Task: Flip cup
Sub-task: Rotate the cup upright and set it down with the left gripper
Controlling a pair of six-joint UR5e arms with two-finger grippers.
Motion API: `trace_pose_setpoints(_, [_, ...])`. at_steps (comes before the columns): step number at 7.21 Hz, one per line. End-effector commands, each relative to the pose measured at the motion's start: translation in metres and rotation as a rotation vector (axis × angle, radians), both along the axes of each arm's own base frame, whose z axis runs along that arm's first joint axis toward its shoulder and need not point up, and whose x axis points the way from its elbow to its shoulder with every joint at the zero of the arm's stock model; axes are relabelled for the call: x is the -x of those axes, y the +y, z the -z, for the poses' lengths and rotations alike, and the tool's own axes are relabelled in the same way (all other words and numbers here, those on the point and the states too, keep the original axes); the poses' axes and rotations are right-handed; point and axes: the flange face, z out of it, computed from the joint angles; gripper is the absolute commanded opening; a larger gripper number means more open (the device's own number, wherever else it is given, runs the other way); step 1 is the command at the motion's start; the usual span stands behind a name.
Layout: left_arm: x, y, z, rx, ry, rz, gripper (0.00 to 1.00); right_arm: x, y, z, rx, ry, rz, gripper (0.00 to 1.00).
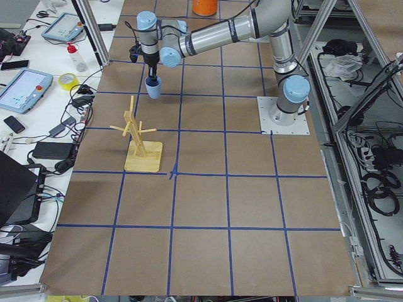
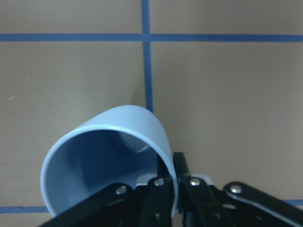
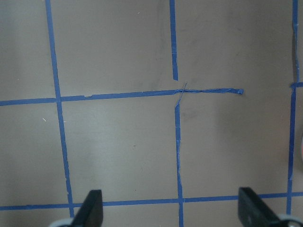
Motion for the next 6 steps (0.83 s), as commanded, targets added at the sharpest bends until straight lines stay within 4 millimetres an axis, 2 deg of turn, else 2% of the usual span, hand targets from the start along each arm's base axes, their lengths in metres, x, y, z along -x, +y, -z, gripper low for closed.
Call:
trace_pose_setpoints(1, [-0.022,-0.005,0.016,-0.027,-0.008,-0.023,0.0,0.0,0.0,-0.004,0.007,0.002,0.003,1.0])
trace_pose_setpoints(4, [-0.022,-0.004,0.021,-0.03,-0.01,-0.023,0.0,0.0,0.0,0.001,0.001,0.004,0.0,1.0])
trace_pose_setpoints(6, [-0.022,-0.001,0.036,-0.056,-0.006,-0.026,0.0,0.002,-0.001,-0.001,0.012,0.017,0.007,1.0])
